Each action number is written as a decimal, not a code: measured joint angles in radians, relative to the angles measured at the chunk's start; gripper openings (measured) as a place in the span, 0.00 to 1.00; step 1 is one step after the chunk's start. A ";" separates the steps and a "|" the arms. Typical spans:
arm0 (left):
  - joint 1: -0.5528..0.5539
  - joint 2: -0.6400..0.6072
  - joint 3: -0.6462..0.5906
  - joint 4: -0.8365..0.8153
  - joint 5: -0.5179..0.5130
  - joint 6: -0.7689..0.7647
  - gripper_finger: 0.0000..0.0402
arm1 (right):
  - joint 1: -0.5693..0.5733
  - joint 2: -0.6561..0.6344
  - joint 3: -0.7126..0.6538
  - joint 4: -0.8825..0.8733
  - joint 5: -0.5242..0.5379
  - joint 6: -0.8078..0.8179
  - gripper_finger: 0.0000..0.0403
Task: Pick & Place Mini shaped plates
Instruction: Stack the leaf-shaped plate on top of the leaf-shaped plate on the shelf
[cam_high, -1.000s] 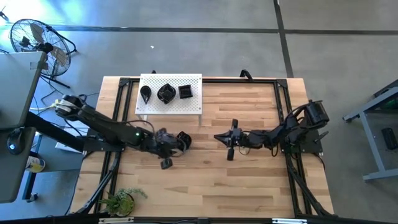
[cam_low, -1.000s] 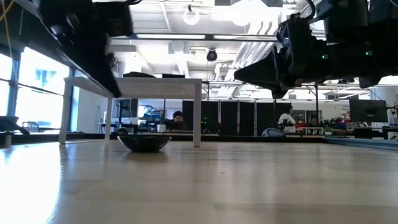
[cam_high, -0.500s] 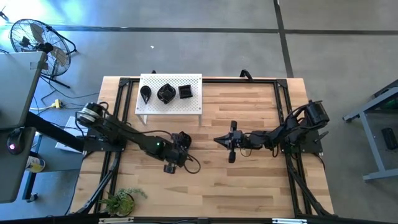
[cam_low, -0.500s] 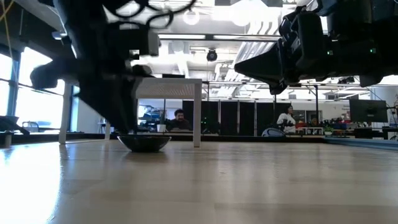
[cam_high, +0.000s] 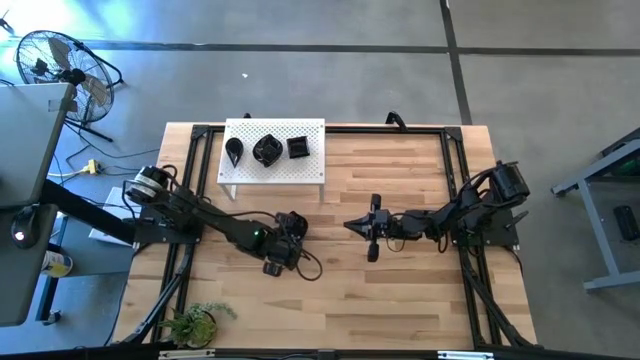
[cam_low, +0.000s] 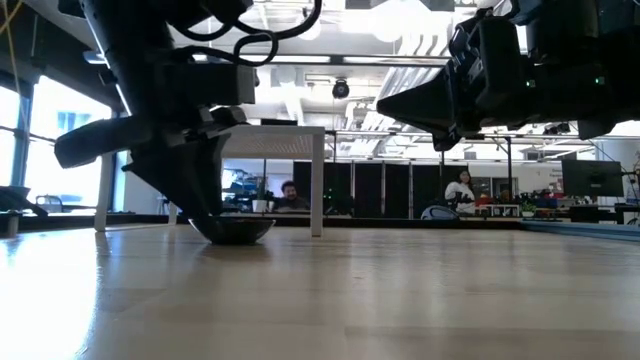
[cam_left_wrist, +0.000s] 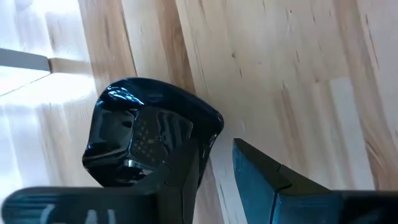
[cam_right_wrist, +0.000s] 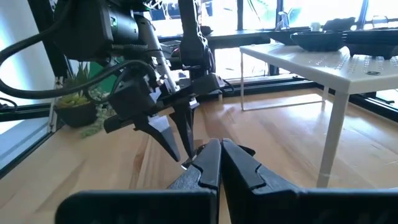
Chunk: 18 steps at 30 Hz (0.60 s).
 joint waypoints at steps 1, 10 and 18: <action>0.000 0.000 0.000 -0.001 0.000 0.011 0.23 | 0.000 0.000 0.000 0.000 0.000 0.000 0.00; 0.014 0.000 0.000 -0.006 0.027 0.030 0.05 | 0.000 0.000 0.000 -0.001 0.005 -0.004 0.00; 0.013 0.000 0.000 0.000 0.014 0.045 0.06 | 0.000 0.000 0.000 -0.001 0.007 -0.003 0.00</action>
